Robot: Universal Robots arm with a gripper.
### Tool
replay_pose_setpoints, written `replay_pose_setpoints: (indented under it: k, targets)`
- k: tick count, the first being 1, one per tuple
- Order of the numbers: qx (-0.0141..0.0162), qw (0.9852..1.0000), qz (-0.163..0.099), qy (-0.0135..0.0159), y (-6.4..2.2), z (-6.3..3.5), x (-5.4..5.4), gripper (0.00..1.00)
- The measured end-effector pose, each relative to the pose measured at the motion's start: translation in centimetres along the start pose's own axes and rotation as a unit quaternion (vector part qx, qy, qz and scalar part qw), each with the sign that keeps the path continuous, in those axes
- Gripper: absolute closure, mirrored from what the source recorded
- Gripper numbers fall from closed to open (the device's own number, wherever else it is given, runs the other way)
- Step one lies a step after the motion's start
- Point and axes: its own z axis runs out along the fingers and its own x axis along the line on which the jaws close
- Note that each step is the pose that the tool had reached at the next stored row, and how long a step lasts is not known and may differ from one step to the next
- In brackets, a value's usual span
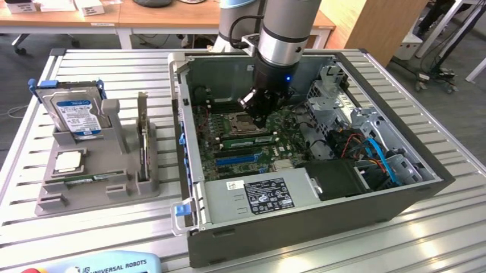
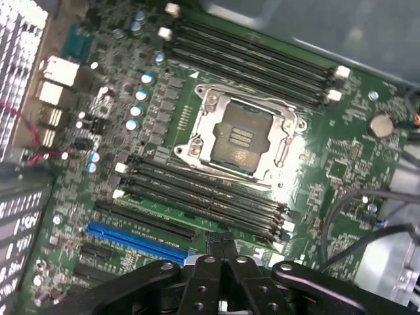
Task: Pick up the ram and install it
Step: 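Press down the ram until it locks into place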
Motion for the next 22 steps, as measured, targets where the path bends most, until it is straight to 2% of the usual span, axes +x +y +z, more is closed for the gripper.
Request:
replay_pose_setpoints:
  k: [4,8,11,17,18,22]
  targets:
    - [0.0004,0.9994,0.036,-0.0007,0.0,0.04,0.0,0.9]
    - [0.0007,0.9974,0.071,-0.0015,0.0,0.1,0.0,0.9]
    - [0.0009,0.9952,0.098,-0.0021,0.0,0.15,0.0,0.9]
    - [0.0015,0.9892,0.147,-0.0031,-0.01,0.24,0.0,0.9]
    - [0.0015,0.9886,0.151,-0.0031,0.0,0.24,0.03,0.9]
    - [0.0015,0.9886,0.151,-0.0032,0.0,0.24,0.03,0.9]
